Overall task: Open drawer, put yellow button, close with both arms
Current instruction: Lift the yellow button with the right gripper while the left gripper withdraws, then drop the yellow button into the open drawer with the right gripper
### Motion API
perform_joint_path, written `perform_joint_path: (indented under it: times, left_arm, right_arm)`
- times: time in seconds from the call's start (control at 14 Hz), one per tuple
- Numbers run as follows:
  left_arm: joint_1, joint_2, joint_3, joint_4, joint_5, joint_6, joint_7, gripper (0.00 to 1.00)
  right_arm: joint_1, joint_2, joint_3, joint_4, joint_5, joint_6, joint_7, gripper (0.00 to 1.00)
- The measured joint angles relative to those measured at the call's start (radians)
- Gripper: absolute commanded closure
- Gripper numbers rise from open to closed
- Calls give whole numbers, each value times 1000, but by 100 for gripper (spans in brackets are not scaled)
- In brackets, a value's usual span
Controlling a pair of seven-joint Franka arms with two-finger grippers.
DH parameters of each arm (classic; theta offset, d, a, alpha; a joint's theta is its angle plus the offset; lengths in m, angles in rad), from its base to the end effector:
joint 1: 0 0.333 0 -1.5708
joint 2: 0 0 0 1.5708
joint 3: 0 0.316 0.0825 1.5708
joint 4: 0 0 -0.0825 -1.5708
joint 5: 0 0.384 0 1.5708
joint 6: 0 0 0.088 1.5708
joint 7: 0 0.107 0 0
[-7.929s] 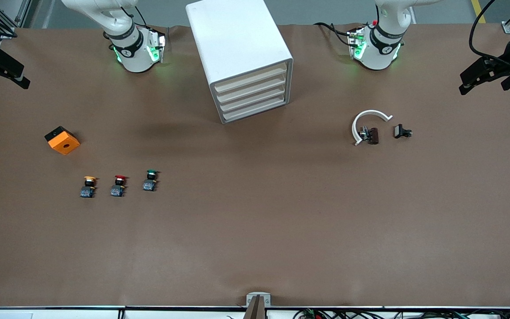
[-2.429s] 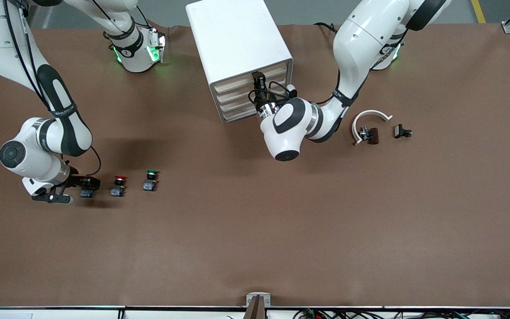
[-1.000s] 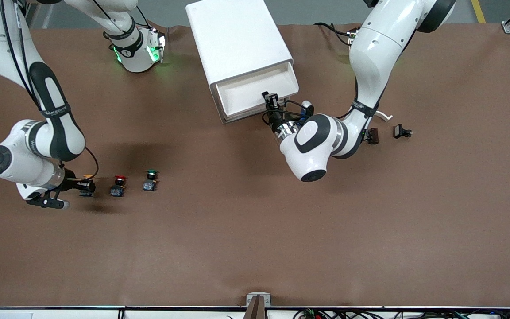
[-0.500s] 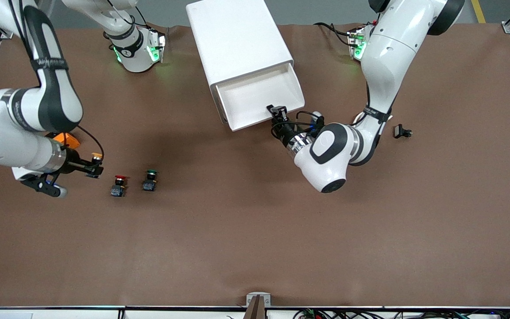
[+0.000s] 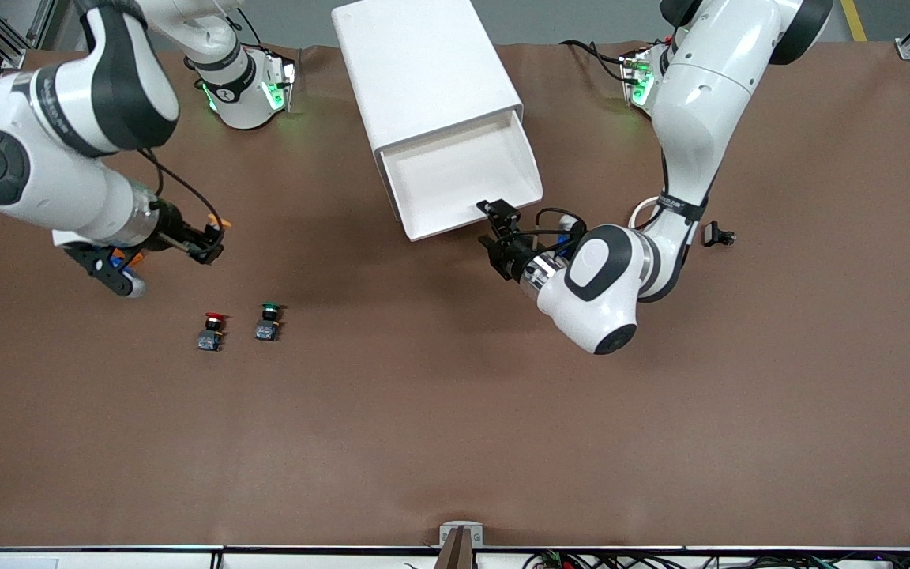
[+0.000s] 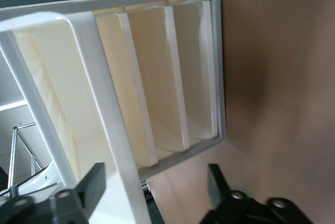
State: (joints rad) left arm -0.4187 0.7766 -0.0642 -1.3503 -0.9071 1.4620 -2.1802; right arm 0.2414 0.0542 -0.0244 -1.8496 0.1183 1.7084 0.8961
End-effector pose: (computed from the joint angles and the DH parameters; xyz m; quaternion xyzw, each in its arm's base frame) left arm 0.5629 -0.3874 0.2721 -0.4811 -0.6945 0.5051 0.1762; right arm 0.5397 0.1306 0.4751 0.9322 -0.3439 -0.1127 0.0032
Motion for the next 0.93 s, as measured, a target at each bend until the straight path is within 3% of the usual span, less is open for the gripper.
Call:
perform_joint_path:
  times: [0.43, 0.93]
  left_arm:
    - [107, -51, 34, 67, 82, -2, 226, 0]
    - [249, -195, 44, 127, 301, -5, 735, 0]
  right_arm:
    - [274, -22, 3, 82, 9, -64, 502, 100]
    - [508, 12, 2, 181, 10, -8, 968, 100]
